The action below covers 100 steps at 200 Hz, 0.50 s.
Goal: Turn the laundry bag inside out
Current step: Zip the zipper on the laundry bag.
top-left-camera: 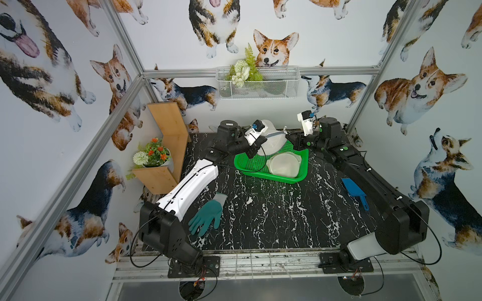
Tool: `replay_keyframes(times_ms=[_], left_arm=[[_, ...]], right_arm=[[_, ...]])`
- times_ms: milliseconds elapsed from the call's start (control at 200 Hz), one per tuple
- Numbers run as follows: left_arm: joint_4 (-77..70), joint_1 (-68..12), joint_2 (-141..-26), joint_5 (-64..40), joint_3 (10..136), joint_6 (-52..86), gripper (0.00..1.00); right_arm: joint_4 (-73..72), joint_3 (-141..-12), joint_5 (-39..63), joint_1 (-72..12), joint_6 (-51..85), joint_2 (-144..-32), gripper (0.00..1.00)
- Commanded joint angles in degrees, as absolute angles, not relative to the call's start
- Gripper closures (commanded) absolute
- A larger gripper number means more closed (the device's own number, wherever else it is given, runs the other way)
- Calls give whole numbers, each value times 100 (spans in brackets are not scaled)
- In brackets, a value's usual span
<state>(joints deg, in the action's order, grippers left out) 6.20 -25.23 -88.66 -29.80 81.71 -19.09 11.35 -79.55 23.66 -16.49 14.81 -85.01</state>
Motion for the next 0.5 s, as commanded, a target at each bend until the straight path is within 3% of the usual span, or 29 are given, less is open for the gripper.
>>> replay_keyframes(times_ms=[0, 300, 400, 495], left_arm=[[369, -2514, -8785, -3051, 8139, -1819, 100], [168, -2505, -8632, -3214, 7904, -1431, 100], [119, -2458, -8641, -3447, 7919, -1099, 100], [89, -2392, -8592, -3739, 7864, -741, 100]], right_arm=[[1302, -7989, 2139, -1635, 1564, -8522, 100], [973, -7867, 2493, -1614, 1688, -8392, 100], [693, -7787, 2797, -1420, 1943, -8211, 60], [44, -7350, 3458, -1079, 2456, -7843, 44]])
